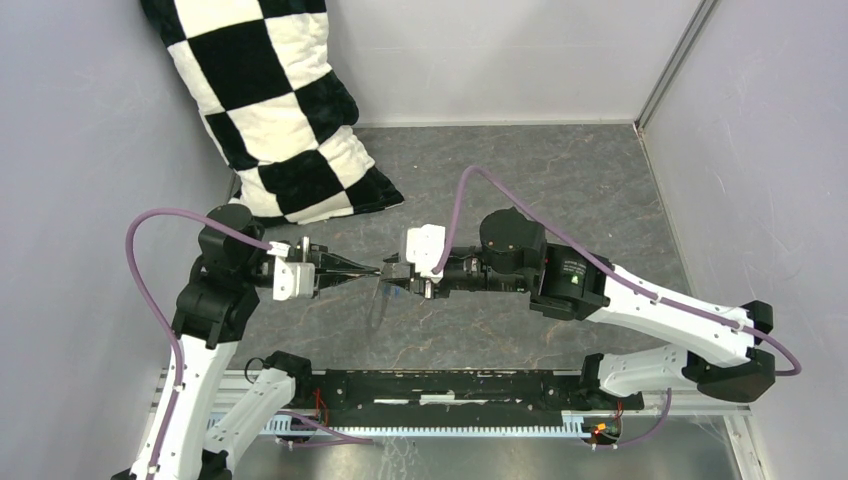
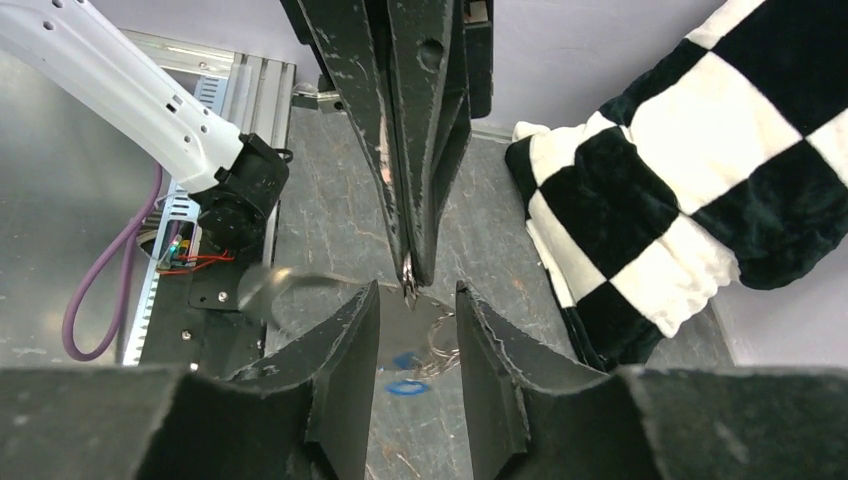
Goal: Put the keys on the keyring
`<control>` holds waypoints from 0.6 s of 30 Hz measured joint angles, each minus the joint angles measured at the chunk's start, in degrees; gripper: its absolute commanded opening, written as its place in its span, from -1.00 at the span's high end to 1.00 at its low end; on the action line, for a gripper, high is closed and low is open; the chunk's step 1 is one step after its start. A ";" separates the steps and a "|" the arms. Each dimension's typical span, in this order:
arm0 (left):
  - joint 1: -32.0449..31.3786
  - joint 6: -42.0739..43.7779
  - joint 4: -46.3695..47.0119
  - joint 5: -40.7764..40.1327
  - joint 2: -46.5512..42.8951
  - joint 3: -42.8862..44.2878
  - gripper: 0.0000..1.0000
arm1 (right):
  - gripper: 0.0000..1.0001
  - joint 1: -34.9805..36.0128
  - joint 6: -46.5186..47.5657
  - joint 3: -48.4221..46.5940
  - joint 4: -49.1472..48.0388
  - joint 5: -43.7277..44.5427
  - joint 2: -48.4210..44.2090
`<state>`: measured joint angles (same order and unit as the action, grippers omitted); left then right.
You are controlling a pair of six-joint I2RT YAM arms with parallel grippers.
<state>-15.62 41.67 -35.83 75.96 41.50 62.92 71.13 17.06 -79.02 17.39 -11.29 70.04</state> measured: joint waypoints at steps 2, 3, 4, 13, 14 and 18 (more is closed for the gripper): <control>0.00 0.00 -0.31 -0.59 -0.04 -0.20 0.95 | 0.30 0.46 0.02 -0.57 0.13 0.20 0.66; 0.00 0.00 -0.42 -0.74 -0.09 -0.26 0.95 | 0.34 0.59 0.07 -0.85 0.09 0.39 1.01; 0.00 0.00 -0.55 -0.87 -0.17 -0.37 0.96 | 0.38 0.81 0.15 -1.16 0.13 0.70 1.40; 0.00 0.02 -1.09 -1.86 -1.22 -0.68 0.96 | 0.99 2.01 1.03 -2.93 1.44 3.06 3.43; 0.00 0.02 -1.11 -2.01 -1.27 -0.68 0.90 | 0.99 2.10 1.09 -3.06 1.62 3.56 3.45; 0.11 0.00 -1.18 -2.80 -1.44 -0.79 0.38 | 0.99 2.43 1.18 -2.89 1.79 4.81 3.10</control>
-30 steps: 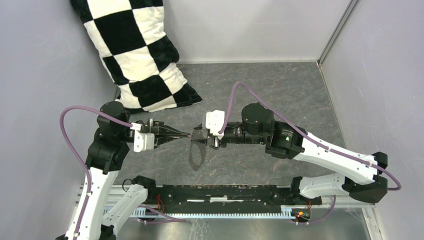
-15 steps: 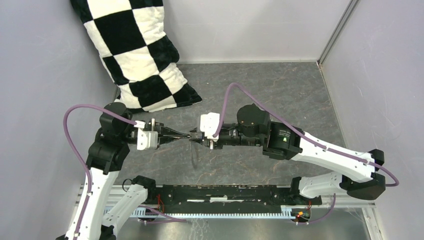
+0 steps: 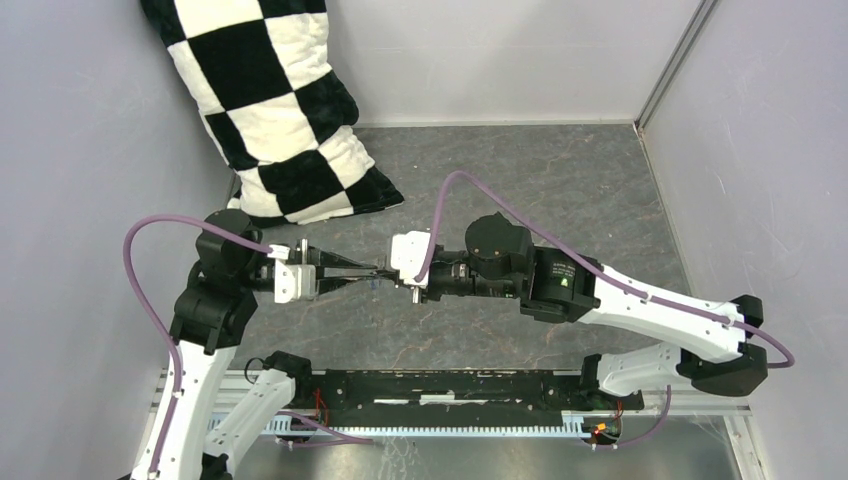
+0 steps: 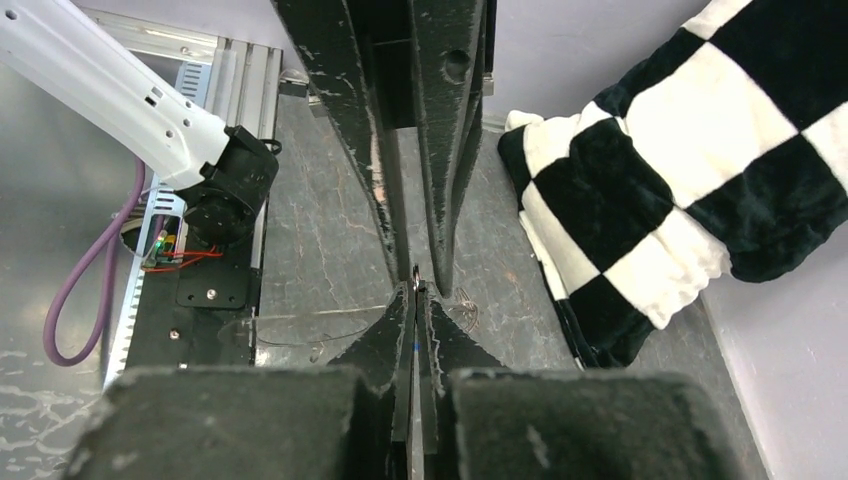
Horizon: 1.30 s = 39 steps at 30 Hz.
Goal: Put the keys on the keyring
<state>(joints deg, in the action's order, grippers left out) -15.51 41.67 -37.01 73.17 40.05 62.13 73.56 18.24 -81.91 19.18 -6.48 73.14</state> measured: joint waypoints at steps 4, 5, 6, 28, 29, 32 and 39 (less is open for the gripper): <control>-0.07 -1.62 0.09 -0.09 -0.28 -0.02 0.20 | 0.99 0.15 -0.39 4.02 -3.65 0.66 -2.36; -0.07 -2.36 0.09 -0.09 -0.42 -0.07 0.18 | 0.99 0.15 -0.48 5.09 -4.44 0.72 -3.02; -0.07 -3.13 0.09 -0.09 -0.52 -0.11 0.18 | 0.98 0.15 -0.74 6.56 -5.66 0.72 -3.93; -0.11 -8.76 0.17 0.44 -1.70 -1.03 0.81 | 0.99 0.15 -5.57 12.44 -16.48 -2.58 -6.08; -0.11 -8.76 0.20 0.44 -1.70 -1.03 0.83 | 0.98 0.15 -5.60 12.44 -16.61 -2.69 -6.08; -0.11 -8.76 0.20 0.46 -1.68 -1.03 0.91 | 0.99 0.15 -5.66 12.44 -16.72 -2.97 -6.08; -0.11 -8.76 0.07 0.72 -1.42 -1.03 0.96 | 0.89 0.15 -5.99 12.44 -16.70 -4.02 -5.99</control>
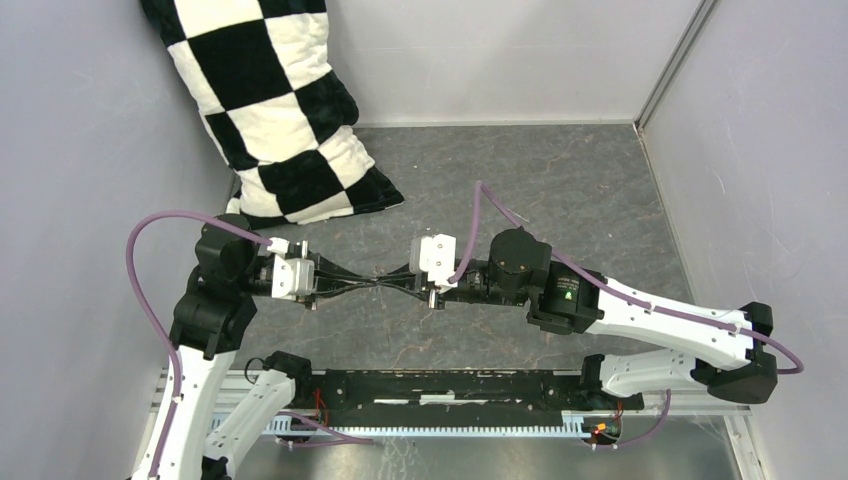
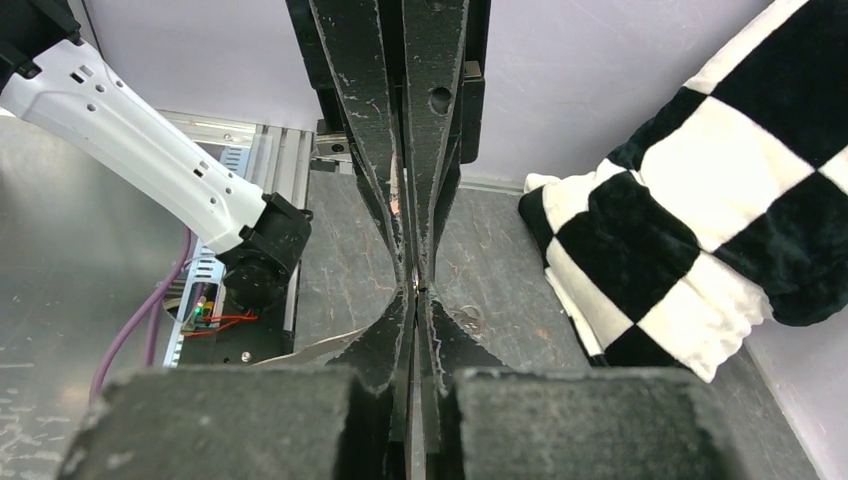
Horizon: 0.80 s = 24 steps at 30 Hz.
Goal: Put the keys on the keyring
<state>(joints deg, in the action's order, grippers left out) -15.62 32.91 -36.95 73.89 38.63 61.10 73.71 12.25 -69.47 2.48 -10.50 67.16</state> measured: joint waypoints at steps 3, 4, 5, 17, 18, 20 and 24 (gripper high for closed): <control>0.00 0.00 -0.20 0.20 0.00 0.00 0.93 | 0.92 0.00 -0.07 0.00 0.00 -0.26 0.04; 0.00 0.00 -0.26 0.24 -0.02 0.00 0.93 | 0.94 0.00 -0.07 0.00 0.00 -0.39 0.04; 0.00 -0.02 -0.24 0.28 0.00 0.00 0.95 | 0.97 0.00 -0.09 0.00 0.02 -0.44 0.07; 0.00 -0.11 -0.28 3.65 0.50 0.00 0.96 | -0.25 -0.17 -1.20 0.00 0.33 -0.11 -0.15; 0.00 0.02 -0.42 4.42 0.52 0.00 0.96 | -0.27 -0.39 -1.38 0.00 0.61 0.22 -0.61; 0.00 1.09 -0.74 5.88 0.33 -0.17 0.96 | -0.34 -1.11 -1.90 0.28 0.98 0.50 -2.40; 0.00 3.85 -1.22 8.00 -0.61 -1.25 0.96 | -0.75 -3.69 -3.82 1.51 1.14 2.32 -8.87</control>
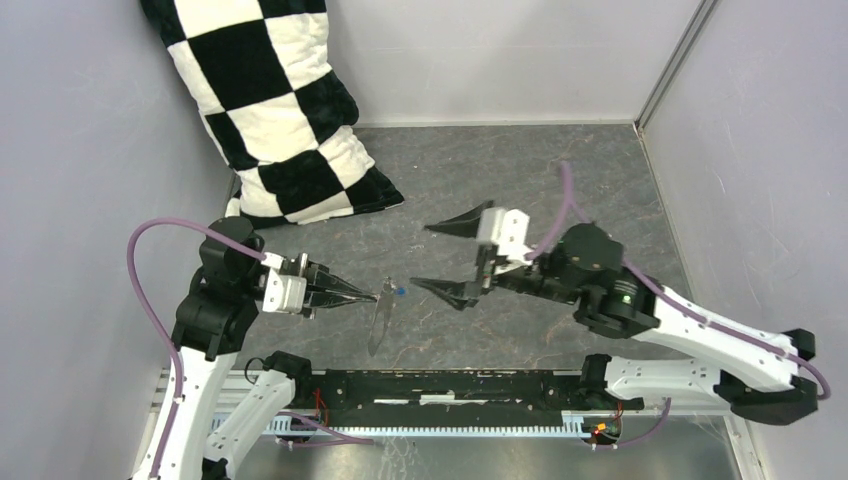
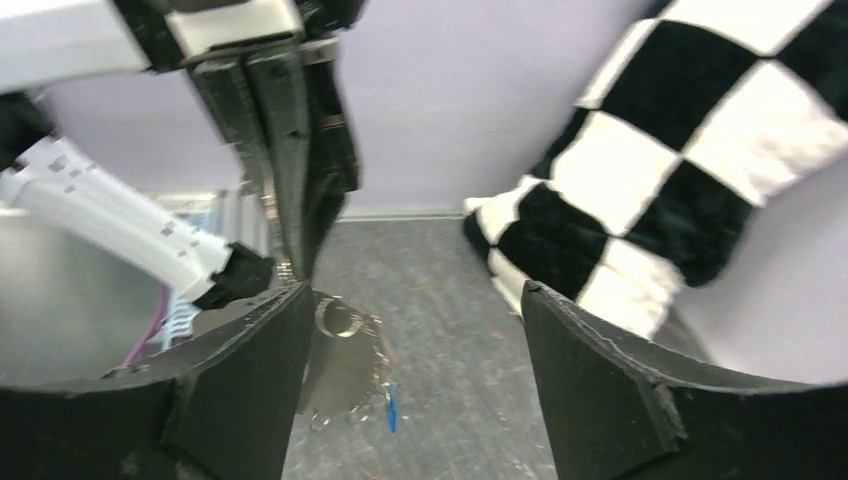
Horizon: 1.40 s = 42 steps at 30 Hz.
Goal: Put the keys on the keyring
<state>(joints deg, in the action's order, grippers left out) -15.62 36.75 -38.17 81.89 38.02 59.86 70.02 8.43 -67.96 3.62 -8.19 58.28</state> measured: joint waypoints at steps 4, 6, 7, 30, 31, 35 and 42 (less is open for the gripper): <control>0.00 3.87 -0.17 0.79 -0.70 -0.72 0.95 | -0.81 -2.86 -2.43 0.31 1.62 6.54 -4.26; 0.00 6.64 -0.31 0.66 -1.75 -1.70 0.95 | -0.81 -5.46 -4.20 1.64 2.19 10.19 -5.18; 0.00 7.91 -0.35 0.55 -2.29 -2.16 0.95 | -0.81 -7.89 -5.57 3.17 2.47 11.76 -5.51; 0.00 17.62 -0.57 -0.94 -4.61 -4.20 0.96 | -0.72 -56.30 -21.75 32.81 -0.11 11.98 14.78; 0.00 17.62 -0.59 -0.94 -4.61 -4.24 0.96 | -0.69 -56.30 -21.99 32.81 -0.59 11.76 15.72; 0.00 17.62 -0.61 -0.94 -4.61 -4.42 0.96 | -0.61 -56.30 -22.77 32.81 -3.52 10.99 19.08; 0.00 17.62 -0.63 -0.96 -4.61 -4.44 0.96 | -0.46 -56.33 -22.36 32.61 -5.44 10.91 23.61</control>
<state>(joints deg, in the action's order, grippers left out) -15.62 54.37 -38.81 80.93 33.41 55.42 13.69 -13.93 -35.35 -1.83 2.72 81.89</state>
